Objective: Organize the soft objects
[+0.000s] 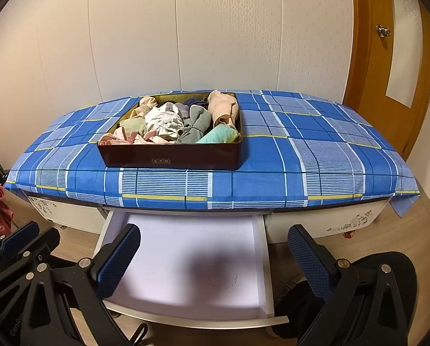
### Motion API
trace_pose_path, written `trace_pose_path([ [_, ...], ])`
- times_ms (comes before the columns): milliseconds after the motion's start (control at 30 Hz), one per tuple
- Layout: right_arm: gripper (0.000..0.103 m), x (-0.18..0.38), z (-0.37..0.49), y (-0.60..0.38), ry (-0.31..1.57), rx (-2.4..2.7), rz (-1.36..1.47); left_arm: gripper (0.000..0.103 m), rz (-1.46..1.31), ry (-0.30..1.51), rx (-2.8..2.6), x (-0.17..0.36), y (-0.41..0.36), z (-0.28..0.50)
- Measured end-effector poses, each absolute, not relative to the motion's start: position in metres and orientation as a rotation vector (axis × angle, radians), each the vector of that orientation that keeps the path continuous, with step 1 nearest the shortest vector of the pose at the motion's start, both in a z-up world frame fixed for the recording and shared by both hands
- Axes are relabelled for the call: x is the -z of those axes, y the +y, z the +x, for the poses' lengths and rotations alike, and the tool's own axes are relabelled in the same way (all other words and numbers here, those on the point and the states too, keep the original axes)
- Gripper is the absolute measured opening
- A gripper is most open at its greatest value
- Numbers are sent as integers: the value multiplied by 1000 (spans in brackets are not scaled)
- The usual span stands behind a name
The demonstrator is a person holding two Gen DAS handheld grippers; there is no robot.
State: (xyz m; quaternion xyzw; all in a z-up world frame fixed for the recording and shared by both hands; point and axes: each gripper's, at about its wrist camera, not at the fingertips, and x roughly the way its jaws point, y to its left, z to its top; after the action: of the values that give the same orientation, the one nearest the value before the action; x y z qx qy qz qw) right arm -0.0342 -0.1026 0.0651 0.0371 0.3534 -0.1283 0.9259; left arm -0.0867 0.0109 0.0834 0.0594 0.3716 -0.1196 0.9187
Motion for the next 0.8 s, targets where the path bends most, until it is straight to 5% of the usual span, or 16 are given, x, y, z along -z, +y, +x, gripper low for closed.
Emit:
trace_pose_path([
  [800,103,-66,-33,-101,724,258,68,32,117,761,254,-84,10,-88],
])
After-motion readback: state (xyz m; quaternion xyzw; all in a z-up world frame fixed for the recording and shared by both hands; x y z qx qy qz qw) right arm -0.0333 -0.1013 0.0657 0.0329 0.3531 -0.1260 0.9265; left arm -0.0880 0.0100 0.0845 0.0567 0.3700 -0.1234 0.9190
